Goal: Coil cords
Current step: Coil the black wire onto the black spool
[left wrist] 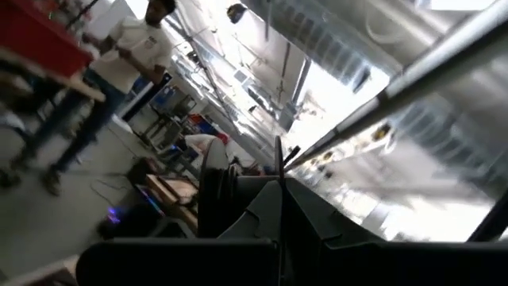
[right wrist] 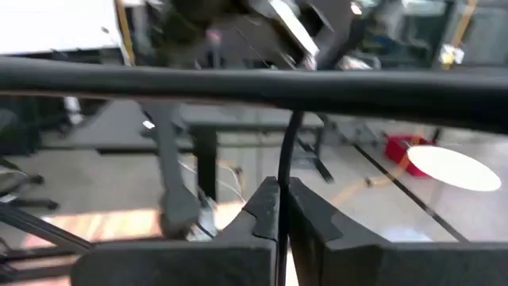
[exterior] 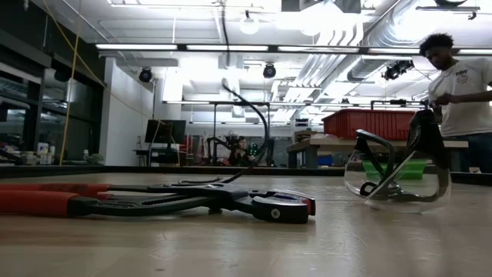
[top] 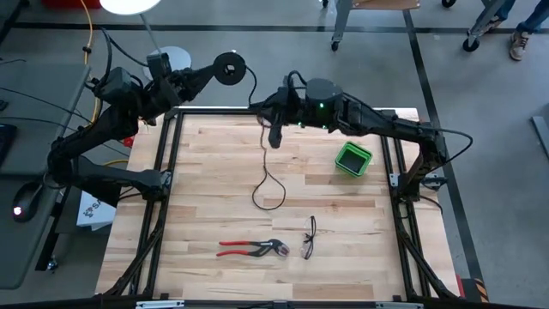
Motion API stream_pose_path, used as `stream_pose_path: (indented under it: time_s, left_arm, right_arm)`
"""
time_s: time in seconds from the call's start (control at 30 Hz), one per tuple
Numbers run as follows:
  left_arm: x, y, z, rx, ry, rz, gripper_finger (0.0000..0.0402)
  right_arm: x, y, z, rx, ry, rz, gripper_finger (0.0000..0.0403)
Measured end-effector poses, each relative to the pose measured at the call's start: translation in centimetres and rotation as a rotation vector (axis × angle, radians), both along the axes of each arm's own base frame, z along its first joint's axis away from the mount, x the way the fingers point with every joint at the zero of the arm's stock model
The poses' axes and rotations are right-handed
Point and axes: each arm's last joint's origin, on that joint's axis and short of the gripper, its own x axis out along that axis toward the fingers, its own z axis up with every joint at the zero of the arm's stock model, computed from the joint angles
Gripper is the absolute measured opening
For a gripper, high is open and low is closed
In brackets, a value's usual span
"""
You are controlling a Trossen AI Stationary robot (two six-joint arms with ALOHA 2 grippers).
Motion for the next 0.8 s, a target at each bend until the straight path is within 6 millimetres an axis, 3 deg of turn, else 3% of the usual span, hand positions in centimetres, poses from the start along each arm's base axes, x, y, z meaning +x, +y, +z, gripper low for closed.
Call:
stream_pose_path:
  time_s: [0.23,0.53,0.8]
  left_arm:
    - [2.0,0.6,-0.8,-0.207,-0.04,-0.099,0.0]
    - [4.0,1.3,-1.7,-0.255,-0.036,-0.108,0.0]
    - [5.2,1.4,-1.7,-0.395,-0.133,-0.265,0.0]
  right_arm:
    - [2.3,1.3,-0.7,-0.02,-0.112,0.038,0.0001]
    - [2.7,1.5,-0.4,-0.001,-0.177,0.043,0.0001]
    - [3.5,1.2,-0.6,-0.004,-0.253,-0.018,0.0]
